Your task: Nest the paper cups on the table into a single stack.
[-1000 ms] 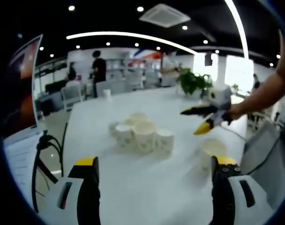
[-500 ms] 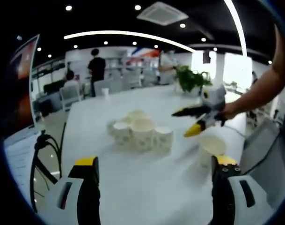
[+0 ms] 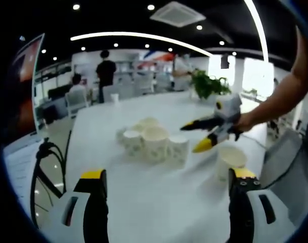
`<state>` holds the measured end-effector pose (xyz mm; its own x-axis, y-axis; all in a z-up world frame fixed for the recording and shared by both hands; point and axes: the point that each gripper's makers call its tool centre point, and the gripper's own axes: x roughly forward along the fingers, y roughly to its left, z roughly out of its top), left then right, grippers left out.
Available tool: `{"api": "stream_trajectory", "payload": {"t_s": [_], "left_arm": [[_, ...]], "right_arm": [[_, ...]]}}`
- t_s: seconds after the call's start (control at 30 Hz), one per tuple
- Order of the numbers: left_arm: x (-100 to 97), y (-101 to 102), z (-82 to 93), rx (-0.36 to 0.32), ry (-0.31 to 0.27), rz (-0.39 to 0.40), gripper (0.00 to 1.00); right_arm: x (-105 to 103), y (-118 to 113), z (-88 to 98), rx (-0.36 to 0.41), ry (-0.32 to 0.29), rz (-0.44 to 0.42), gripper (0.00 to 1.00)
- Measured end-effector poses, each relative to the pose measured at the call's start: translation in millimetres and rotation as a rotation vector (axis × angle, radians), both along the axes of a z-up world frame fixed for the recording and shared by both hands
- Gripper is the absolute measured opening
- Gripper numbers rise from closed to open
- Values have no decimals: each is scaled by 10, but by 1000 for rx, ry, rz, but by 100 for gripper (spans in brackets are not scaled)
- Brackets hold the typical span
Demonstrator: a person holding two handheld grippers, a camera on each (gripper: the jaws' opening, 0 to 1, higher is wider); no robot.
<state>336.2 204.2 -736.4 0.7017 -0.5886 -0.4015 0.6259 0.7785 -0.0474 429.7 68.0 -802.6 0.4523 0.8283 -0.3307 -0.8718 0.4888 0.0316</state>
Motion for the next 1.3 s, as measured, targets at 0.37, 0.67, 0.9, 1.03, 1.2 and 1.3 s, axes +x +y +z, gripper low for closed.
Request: {"api": "stream_trajectory", "payload": {"t_s": [0.37,0.67,0.9,1.03,1.2,1.3], "left_arm": [[-28,48,-72,0,15,10,98],[-35,85,-112,-2,24,20,98],[-23,94,-109,-3,27,23,98],[-27,105,-128,-1,32,25,98],[-40,110,-136,-2,33,25,98],[-39,114,-138,-3,33,27,98]], "right_arm": [[-50,179,-155,4,41,45,56],[-32,292,-264,-13,55,72,53],[-2,336,-336,-22,64,66,45],[-18,349,-354,-31,63,75,41],[-34,345,-343,-31,64,78,40],[-41,336,-336,-32,61,79,39]]}}
